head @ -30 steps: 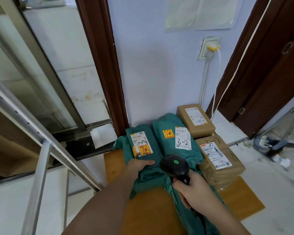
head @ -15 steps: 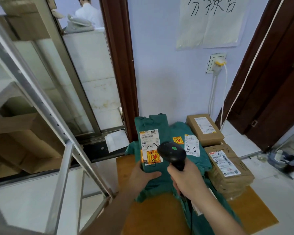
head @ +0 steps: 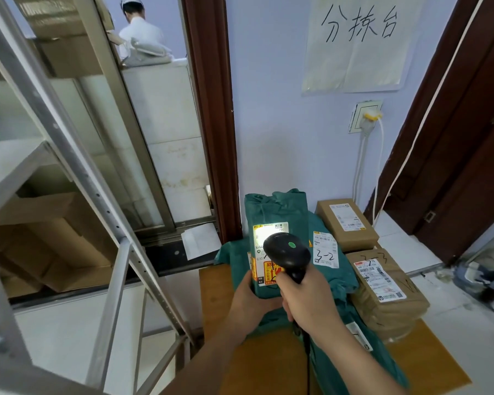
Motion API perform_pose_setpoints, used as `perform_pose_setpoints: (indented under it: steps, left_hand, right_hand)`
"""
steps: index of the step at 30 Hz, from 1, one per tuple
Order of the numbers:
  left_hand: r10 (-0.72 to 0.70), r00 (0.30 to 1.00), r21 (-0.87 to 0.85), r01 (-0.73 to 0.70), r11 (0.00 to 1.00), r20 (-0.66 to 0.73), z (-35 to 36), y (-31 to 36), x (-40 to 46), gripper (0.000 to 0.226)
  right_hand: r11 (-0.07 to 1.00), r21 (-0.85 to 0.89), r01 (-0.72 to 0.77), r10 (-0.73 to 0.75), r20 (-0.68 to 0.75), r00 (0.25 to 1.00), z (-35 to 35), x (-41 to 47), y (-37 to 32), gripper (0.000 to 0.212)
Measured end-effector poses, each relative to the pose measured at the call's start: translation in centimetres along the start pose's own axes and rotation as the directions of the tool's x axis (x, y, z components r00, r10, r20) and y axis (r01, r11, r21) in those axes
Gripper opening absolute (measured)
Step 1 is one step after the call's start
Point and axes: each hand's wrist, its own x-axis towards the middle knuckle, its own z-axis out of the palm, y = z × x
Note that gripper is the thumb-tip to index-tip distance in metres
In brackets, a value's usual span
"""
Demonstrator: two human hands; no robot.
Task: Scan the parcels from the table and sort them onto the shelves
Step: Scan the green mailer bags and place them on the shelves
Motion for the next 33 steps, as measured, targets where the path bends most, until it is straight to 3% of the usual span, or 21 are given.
perform_pose_setpoints:
  steps: [4,11,16,33]
  left_hand:
    - [-0.003,1.0,-0.009,0.003,1.0,0.007,0.3,-0.2,0.0,0.081]
    - [0.003,1.0,-0.018,-0.003,1.0,0.006,0.5,-0.7,0.1,0.07]
    - [0.005,1.0,-0.017,-0.005,1.0,-0.003,0.3,-1.1,0.2,0.08]
    - [-0.026,1.0,-0.008,0.026,1.0,-0.005,-0.4,-3.3,0.8,0.075]
  right_hand:
    - [1.0,-0.022,0.002,-0.002,0.013,1.0,0.0,0.0,0.0,0.025]
    - [0.999,-0.02,-0.035,0.035,0.013,0.999,0.2,-0.3,-0.2,0.025]
    - [0.998,-0.014,-0.058,0.058,0.001,0.998,0.3,-0.4,-0.4,0.025]
    - [0.983,0.026,-0.181,0.181,-0.001,0.983,1.2,-1.2,-1.1,0.014]
